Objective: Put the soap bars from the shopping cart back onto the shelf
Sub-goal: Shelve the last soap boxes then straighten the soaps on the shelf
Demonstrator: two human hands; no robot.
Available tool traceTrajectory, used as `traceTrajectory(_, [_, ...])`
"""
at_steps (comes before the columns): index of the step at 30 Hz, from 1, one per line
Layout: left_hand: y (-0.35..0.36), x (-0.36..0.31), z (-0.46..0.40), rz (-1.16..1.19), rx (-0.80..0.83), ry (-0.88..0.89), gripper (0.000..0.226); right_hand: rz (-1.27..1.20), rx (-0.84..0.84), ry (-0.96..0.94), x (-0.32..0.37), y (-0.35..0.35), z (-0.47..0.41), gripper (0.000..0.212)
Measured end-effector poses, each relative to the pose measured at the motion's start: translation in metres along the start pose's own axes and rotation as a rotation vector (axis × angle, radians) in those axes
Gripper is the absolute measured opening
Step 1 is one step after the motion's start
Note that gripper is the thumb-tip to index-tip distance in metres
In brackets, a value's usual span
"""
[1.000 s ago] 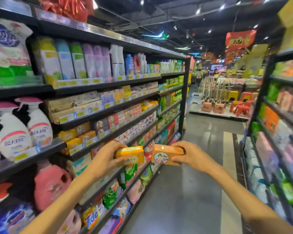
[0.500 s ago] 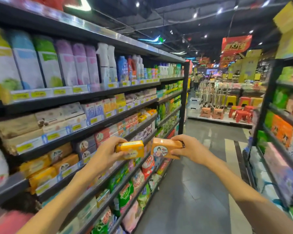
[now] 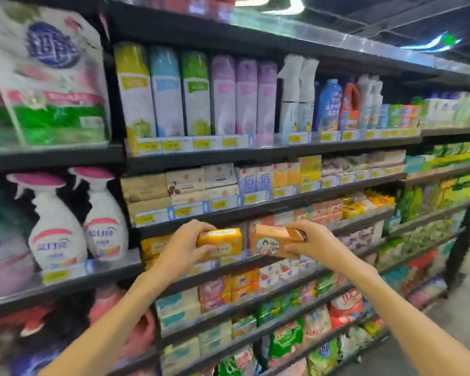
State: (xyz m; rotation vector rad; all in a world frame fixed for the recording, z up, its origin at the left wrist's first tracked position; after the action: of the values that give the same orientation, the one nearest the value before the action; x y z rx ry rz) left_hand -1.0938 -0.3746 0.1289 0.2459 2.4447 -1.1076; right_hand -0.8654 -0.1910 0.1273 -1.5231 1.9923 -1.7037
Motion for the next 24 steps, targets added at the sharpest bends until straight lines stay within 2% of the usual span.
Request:
traceTrajectory(3, [-0.019, 0.031, 0.012, -0.089, -0.052, -0.122, 0.034, -0.03, 0.081, -0.148, 0.027, 0.033, -0.032, 0.033])
traceTrajectory(7, [-0.039, 0.06, 0.034, -0.202, -0.097, -0.229, 0.039, -0.099, 0.145, -0.235, 0.054, 0.072, -0.052, 0.041])
traceTrajectory(11, [-0.048, 0.077, 0.047, -0.262, -0.12, -0.278, 0.041, -0.136, 0.209, -0.303, 0.067, 0.101, -0.063, 0.045])
traceTrajectory(19, [-0.028, 0.102, 0.043, -0.417, -0.164, -0.29, 0.043, -0.159, 0.23, -0.326, 0.07, 0.121, -0.08, 0.047])
traceTrajectory(24, [-0.016, 0.123, 0.038, -0.543, -0.203, -0.297, 0.036, -0.16, 0.219, -0.334, 0.061, 0.131, -0.085, 0.049])
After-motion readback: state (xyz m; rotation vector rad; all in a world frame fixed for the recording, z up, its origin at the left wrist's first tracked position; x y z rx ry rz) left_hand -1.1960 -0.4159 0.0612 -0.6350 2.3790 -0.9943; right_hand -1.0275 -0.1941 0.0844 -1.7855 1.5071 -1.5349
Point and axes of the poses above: each hand's wrist, its own z-axis away from the middle knuckle, its own y-axis out of the palm, x = y × z, the point moved 8 cm from there along -z, towards the middle knuckle, and after that the axes turned 9 degrees about -x, right-handed, at the moved point
